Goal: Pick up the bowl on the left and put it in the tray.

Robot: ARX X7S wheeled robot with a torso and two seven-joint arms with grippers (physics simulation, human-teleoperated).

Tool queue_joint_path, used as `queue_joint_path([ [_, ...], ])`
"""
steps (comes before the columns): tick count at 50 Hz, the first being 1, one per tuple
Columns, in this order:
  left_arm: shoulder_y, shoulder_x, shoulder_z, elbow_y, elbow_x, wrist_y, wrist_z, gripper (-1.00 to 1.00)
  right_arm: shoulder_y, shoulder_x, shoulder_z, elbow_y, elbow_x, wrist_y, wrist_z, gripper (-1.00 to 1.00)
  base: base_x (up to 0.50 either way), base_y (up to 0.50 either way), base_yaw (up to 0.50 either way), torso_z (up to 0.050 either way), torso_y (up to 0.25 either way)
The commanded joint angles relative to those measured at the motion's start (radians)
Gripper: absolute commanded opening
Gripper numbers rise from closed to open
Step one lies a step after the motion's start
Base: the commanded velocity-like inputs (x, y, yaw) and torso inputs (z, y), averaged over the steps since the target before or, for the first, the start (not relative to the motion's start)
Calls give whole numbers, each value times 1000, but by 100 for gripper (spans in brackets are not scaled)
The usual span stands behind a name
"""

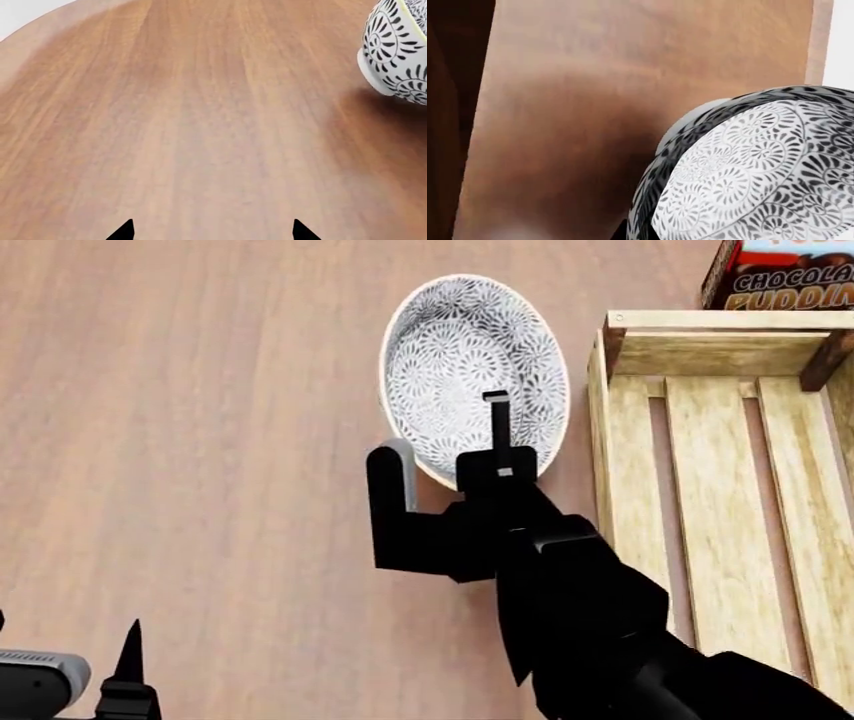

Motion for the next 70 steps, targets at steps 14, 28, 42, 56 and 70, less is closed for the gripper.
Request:
queue_joint_path([
  [14, 27, 5, 3, 35, -13, 49, 37, 100, 131, 283, 96, -708, -47, 340, -111, -100, 0, 0, 0, 0, 0],
  [28, 23, 5, 10, 43, -20, 43, 30, 100, 185, 530, 95, -1056, -68, 549, -206, -100, 0, 0, 0, 0, 0],
  [42, 35, 1, 25, 23, -10, 65, 31, 100, 138, 752, 127, -1229, -65, 655, -174, -100, 0, 0, 0, 0, 0],
  [56, 25, 0, 34, 30, -10, 55, 18, 100, 39, 825, 111, -1209, -38, 666, -126, -100, 0, 0, 0, 0, 1],
  [70, 23, -2, 38, 23, -14, 58, 15, 100, -27, 775, 75, -1065, -34, 634, -95, -100, 0, 0, 0, 0, 0],
])
